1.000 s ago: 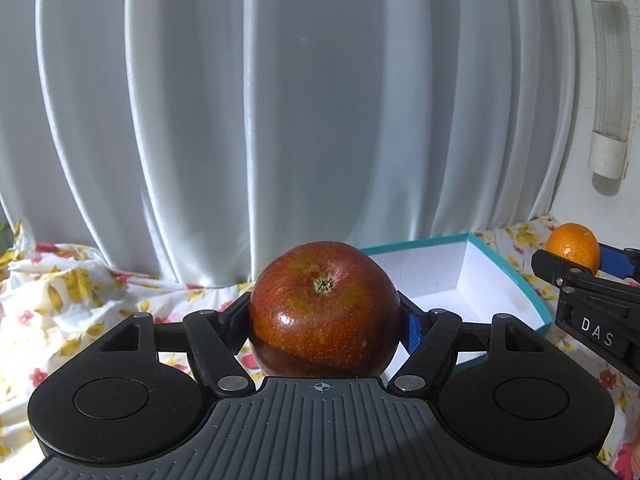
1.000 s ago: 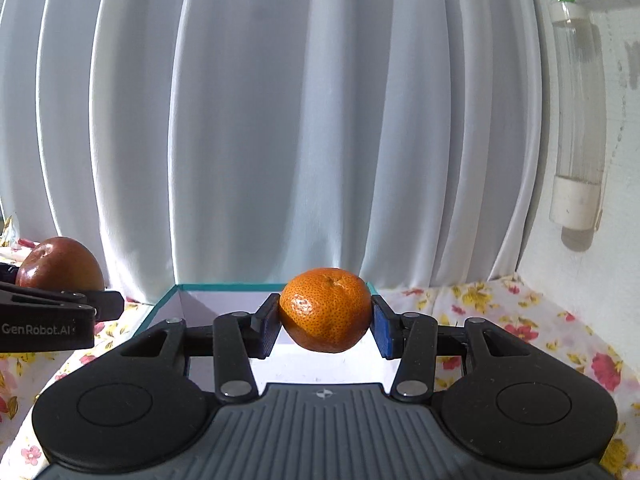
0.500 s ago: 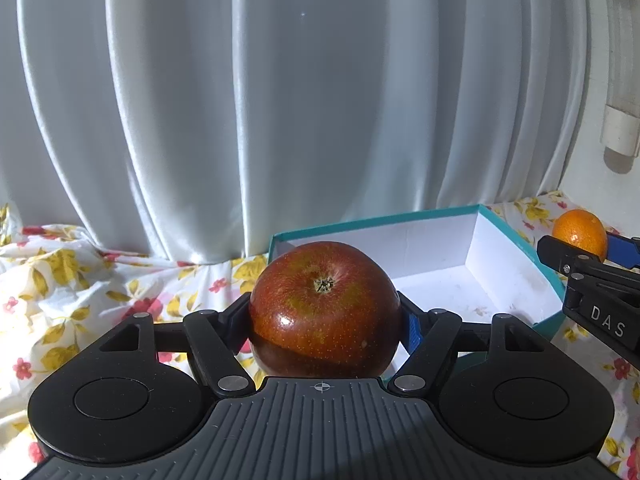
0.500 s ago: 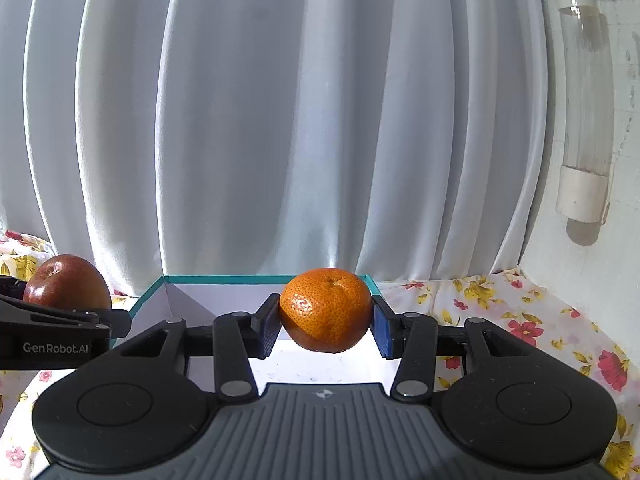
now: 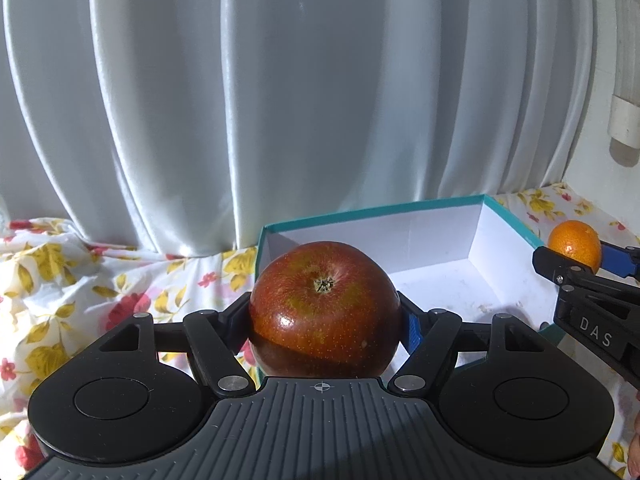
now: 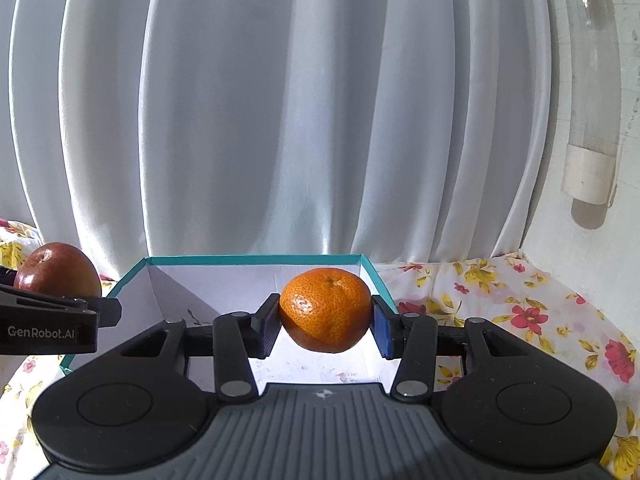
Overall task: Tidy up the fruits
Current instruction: 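Carry the apple and mandarin into the teal box and open both tools, then move both open tools back toward the remaining fruit, then grasp a brown kiwi with each tool and lift toward the box, then lower both held kiwis into the teal box and open both tools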
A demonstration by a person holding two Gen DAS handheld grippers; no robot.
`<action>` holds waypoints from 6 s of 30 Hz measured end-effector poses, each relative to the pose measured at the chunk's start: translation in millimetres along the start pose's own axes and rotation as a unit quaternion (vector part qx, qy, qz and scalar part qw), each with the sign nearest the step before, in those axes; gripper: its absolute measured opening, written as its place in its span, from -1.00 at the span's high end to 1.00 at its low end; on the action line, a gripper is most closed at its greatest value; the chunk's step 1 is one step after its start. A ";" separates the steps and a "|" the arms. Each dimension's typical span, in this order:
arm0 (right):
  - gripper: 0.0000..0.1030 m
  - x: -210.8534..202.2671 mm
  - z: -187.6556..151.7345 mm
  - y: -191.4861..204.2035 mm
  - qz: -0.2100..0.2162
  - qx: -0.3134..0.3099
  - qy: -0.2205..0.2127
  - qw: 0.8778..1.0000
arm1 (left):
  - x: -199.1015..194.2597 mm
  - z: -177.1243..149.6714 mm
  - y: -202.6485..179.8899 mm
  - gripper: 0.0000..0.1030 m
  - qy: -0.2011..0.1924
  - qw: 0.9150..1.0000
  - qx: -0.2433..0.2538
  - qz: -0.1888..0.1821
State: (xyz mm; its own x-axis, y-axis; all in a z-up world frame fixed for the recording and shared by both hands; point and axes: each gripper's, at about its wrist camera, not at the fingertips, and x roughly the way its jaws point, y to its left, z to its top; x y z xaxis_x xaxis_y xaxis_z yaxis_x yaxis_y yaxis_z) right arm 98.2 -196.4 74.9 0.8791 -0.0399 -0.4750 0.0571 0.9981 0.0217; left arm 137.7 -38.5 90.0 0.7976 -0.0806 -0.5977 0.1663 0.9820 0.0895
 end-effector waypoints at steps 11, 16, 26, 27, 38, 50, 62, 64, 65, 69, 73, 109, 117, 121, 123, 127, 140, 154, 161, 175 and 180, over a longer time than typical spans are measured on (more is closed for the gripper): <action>0.10 20.0 -4.6 -1.6 -0.002 -0.009 0.011 1.000 | 17.2 -0.6 -1.6 -0.47 0.019 1.000 0.000 0.005; 0.10 26.8 -7.7 -1.9 0.001 -0.012 0.017 1.000 | 22.2 -1.8 -2.1 -0.47 0.024 1.000 0.000 0.009; 0.10 41.1 -13.4 0.9 0.002 -0.025 0.030 0.999 | 33.3 -5.1 -3.4 -0.47 0.039 0.999 0.002 0.008; 0.10 42.3 -14.4 0.9 0.002 -0.025 0.031 0.999 | 34.3 -5.9 -3.4 -0.47 0.041 0.999 0.001 0.009; 0.10 55.2 -23.2 2.2 0.002 -0.031 0.045 0.998 | 45.1 -10.5 -3.9 -0.47 0.055 0.998 0.001 0.005; 0.09 63.2 -28.6 -3.7 -0.007 -0.029 0.051 0.998 | 48.3 -10.2 -2.9 -0.64 0.036 0.999 -0.001 -0.003; -0.58 -6.5 -24.7 -6.0 -0.023 -0.030 -0.045 0.998 | -18.6 -28.2 36.1 -0.73 -0.045 0.997 -0.051 0.022; -0.75 -25.3 -31.0 -1.6 -0.025 -0.035 -0.063 0.997 | -26.3 -39.9 40.3 -0.74 -0.039 0.998 -0.053 0.018; -0.78 -33.7 -35.0 0.1 -0.026 -0.034 -0.070 0.997 | -28.6 -45.6 41.2 -0.74 -0.032 0.998 -0.053 0.018; -0.94 -56.0 -54.7 5.4 -0.021 -0.024 -0.059 0.998 | -36.1 -72.3 42.4 -0.74 -0.019 0.999 -0.040 0.012; -0.94 -63.3 -75.5 8.7 -0.011 -0.018 -0.012 1.000 | -44.5 -102.4 40.2 -0.74 -0.014 0.999 -0.026 0.011; -0.15 -66.7 -159.7 75.0 0.097 -0.024 0.117 0.988 | -35.5 -145.8 26.6 -0.70 0.042 0.999 0.006 -0.031; 0.08 -59.8 -162.9 73.3 0.097 -0.016 0.113 0.989 | -17.7 -147.0 9.0 -0.63 0.056 0.997 0.025 -0.047; 0.08 -60.6 -163.5 59.4 0.072 -0.008 0.114 0.991 | -9.5 -146.9 -2.5 -0.61 0.059 0.995 0.035 -0.066; 0.08 -60.9 -163.0 52.3 0.061 -0.001 0.116 0.991 | -5.6 -146.6 -9.2 -0.61 0.056 0.995 0.046 -0.071; 0.08 -59.9 -163.2 41.6 0.051 0.009 0.117 0.992 | 7.7 -144.7 -20.2 -0.65 0.048 0.993 0.068 -0.081; 0.08 -57.8 -163.8 39.5 0.054 0.007 0.112 0.992 | 25.9 -146.9 -21.2 -0.35 0.061 0.990 0.058 -0.110; 0.09 -68.3 -127.8 23.8 0.058 0.023 0.092 0.994 | -37.5 -105.5 -5.3 -0.35 0.029 0.997 0.026 -0.071; 0.09 -80.1 -61.2 12.8 0.048 0.019 0.015 0.999 | -79.3 -30.9 6.9 -0.35 -0.062 0.998 0.000 -0.025; 0.09 -22.5 0.5 14.3 0.029 -0.004 -0.042 0.999 | -15.9 9.8 6.1 -0.36 -0.035 0.999 -0.036 0.011; 0.09 -2.4 -2.1 16.1 0.024 -0.013 -0.024 0.999 | 2.0 7.0 7.7 -0.36 -0.016 0.999 -0.038 0.015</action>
State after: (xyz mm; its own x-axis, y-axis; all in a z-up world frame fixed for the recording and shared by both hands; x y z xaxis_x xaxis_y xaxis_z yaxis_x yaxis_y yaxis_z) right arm 96.0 -180.1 74.6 0.9025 0.0075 -0.4306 0.0014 0.9998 0.0202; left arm 144.6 -32.3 95.0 0.8198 -0.0549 -0.5701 0.0979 0.9942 0.0450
